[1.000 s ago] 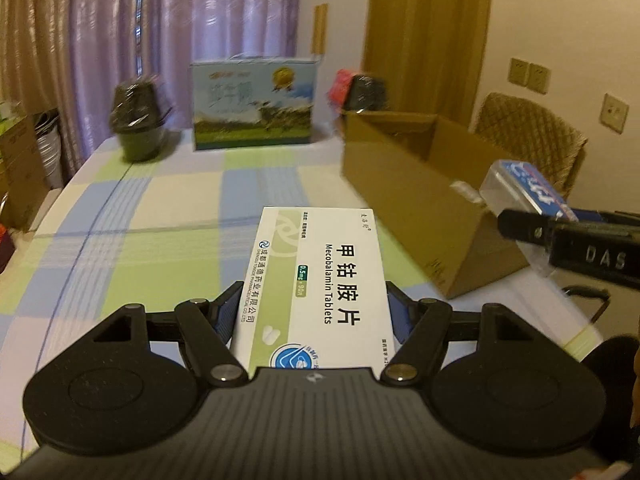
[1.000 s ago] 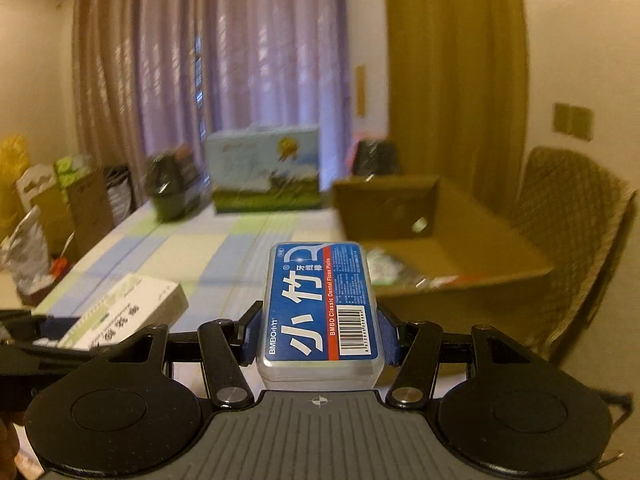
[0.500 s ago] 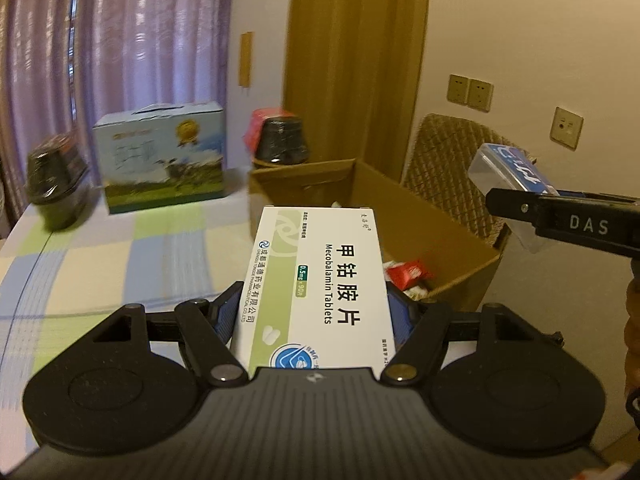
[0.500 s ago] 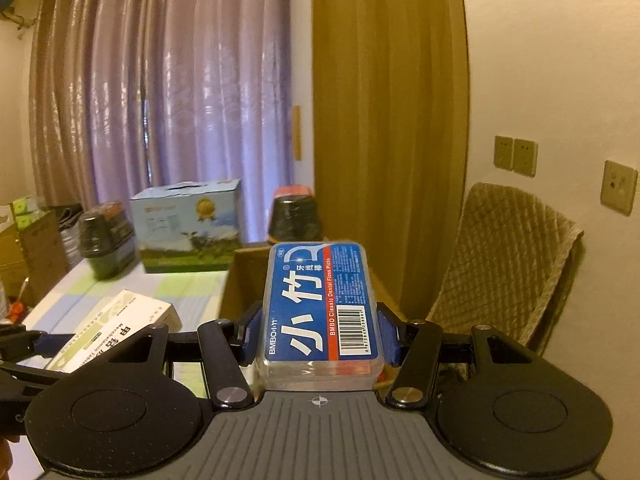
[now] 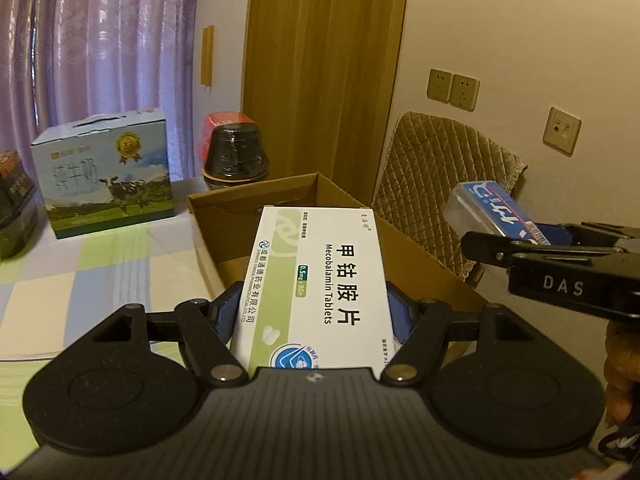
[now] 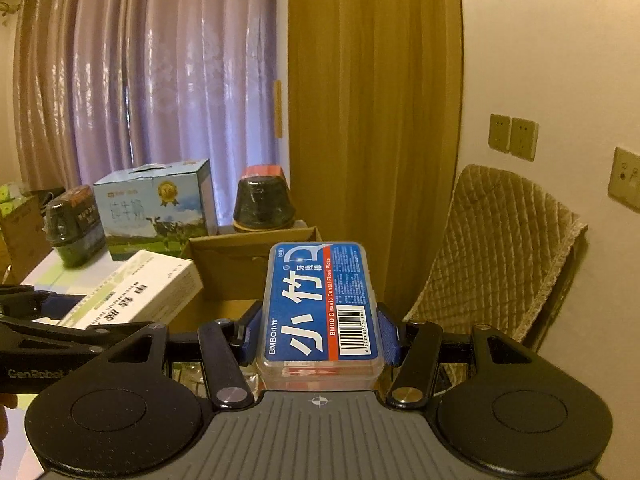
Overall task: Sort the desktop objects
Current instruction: 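Carry the tablet box and toothpick case with both grippers to the cardboard box, then open the left gripper dropping the tablet box while the right releases the case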
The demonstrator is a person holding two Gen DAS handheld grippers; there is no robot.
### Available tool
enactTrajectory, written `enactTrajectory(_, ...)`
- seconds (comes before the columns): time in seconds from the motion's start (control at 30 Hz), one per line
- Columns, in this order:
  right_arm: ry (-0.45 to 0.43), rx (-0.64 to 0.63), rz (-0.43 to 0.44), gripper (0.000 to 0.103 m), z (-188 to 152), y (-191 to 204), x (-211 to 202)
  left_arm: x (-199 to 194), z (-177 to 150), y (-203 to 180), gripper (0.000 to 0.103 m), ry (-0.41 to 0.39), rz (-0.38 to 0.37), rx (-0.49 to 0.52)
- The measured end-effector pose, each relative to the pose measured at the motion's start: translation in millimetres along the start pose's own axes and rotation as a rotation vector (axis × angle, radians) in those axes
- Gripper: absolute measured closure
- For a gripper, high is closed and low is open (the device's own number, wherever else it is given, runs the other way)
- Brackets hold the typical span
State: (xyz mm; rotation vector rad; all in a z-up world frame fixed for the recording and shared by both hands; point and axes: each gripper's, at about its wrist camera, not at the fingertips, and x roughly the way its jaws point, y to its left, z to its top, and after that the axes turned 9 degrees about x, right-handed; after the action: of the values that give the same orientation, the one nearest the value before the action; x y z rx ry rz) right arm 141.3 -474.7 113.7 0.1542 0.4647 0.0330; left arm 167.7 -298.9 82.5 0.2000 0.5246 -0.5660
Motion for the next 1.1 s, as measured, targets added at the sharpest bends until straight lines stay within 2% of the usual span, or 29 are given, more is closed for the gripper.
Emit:
enactTrajectory(0.37, 0.038, 0.012, 0.003, 0.049, -2, -5, 37, 38, 1, 7, 0.036, 0.038, -0.014, -0.025)
enactTrajectory(0.77, 0.050, 0.020, -0.010, 0.049, -2, -13, 53, 61, 6, 18, 0.035, 0.045, -0.015, -0.034)
enactTrajectory(1.0, 0.055, 0.035, -0.015, 0.049, -4, -16, 54, 62, 7, 21, 0.036, 0.040, 0.012, 0.010)
enactTrajectory(1.1, 0.057, 0.038, -0.010, 0.049, -5, -15, 52, 58, 3, 26, 0.036, 0.045, 0.022, -0.004)
